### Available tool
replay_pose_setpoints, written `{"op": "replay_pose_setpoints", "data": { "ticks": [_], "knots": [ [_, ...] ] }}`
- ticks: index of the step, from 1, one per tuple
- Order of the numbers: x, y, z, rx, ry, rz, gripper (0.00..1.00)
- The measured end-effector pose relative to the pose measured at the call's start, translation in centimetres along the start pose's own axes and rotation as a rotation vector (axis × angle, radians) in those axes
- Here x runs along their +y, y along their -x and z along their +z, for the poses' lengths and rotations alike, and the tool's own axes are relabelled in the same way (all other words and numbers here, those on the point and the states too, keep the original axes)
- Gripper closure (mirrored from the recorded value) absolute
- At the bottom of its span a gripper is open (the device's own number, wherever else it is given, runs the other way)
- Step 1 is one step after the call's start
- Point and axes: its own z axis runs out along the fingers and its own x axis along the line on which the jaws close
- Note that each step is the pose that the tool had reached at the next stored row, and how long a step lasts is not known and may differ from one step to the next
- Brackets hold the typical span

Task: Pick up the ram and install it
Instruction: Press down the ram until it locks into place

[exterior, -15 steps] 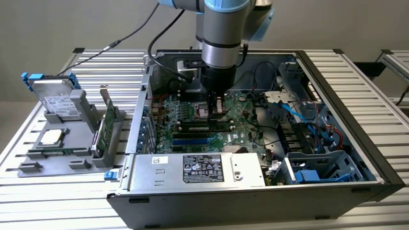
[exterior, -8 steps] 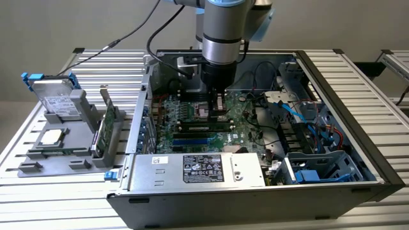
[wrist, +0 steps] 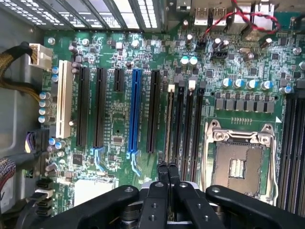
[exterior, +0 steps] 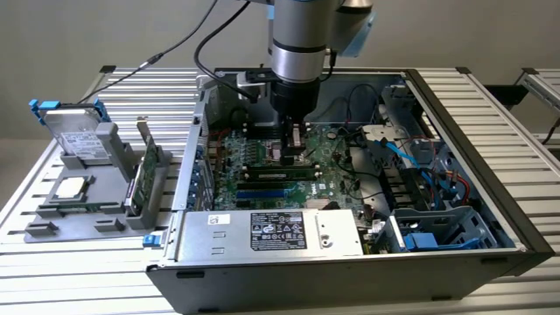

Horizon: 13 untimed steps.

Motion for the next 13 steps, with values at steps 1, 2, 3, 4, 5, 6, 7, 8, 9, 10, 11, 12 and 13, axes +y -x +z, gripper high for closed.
{"op": "replay_pose_setpoints", "data": {
  "ticks": [1,2,3,4,5,6,7,8,9,10,11,12,13],
  "knots": [
    [0.16,0.01,0.00,0.0000,0.0000,0.000,0.90],
    [0.22,0.01,-0.01,-0.0002,-0.0001,0.001,0.90],
    [0.22,0.01,-0.02,-0.0002,-0.0001,0.000,0.90],
    [0.22,0.01,-0.02,-0.0002,-0.0002,0.000,0.90],
    [0.22,0.01,-0.02,-0.0002,-0.0002,0.000,0.90],
    [0.23,0.01,-0.03,-0.0001,-0.0001,0.000,0.90],
    [0.23,0.01,-0.02,-0.0001,-0.0001,0.000,0.90],
    [0.23,0.01,-0.03,0.0000,-0.0001,0.000,0.90],
    [0.23,0.01,-0.02,-0.0001,-0.0001,0.000,0.90],
    [0.23,0.01,-0.03,-0.0001,-0.0001,0.000,0.90],
    [0.23,0.01,-0.03,-0.0001,-0.0001,0.000,0.90],
    [0.23,0.01,-0.03,-0.0001,-0.0001,0.000,0.90],
    [0.23,0.01,-0.03,-0.0001,-0.0001,0.000,0.90]
  ]
}}
